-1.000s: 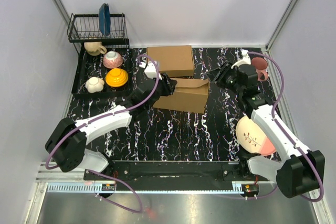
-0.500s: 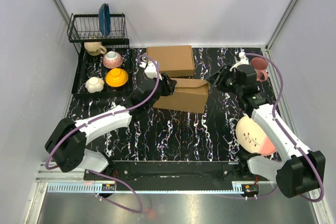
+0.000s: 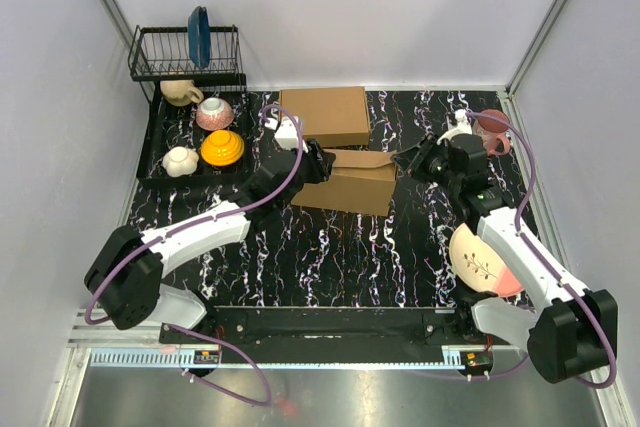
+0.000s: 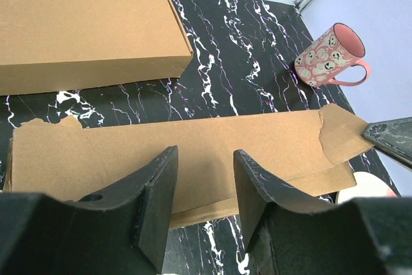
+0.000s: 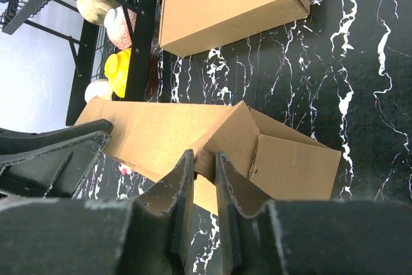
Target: Fold the paper box
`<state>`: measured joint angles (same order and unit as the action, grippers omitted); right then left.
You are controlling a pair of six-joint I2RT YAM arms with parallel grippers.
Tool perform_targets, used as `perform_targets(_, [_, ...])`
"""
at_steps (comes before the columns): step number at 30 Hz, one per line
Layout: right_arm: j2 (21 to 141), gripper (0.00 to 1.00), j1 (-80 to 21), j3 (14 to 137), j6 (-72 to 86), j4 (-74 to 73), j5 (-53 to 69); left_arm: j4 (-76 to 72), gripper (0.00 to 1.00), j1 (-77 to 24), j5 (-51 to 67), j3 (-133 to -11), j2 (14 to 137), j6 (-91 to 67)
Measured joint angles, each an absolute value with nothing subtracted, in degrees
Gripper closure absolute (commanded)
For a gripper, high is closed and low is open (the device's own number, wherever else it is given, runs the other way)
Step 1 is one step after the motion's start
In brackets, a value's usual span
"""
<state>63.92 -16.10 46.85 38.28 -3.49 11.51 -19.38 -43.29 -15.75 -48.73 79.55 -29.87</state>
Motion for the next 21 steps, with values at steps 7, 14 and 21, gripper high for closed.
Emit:
perform_targets(7, [61.12,0.90,-16.12,43.03,38.39,-0.19,11.49,-19.16,0.53,-43.29,-16.34,-48.71,79.44,-29.87])
perform_targets(14, [60.71,0.89,-16.16,41.34,38.46,0.84,11.03,-18.90,0.53,-43.29,-17.10,-48.71,79.29,-29.89])
perform_targets(21, [60.31,0.87,-16.47,41.45,38.35,-1.04,10.07,-18.87,0.53,-43.29,-17.19,-48.69,79.29,-29.91])
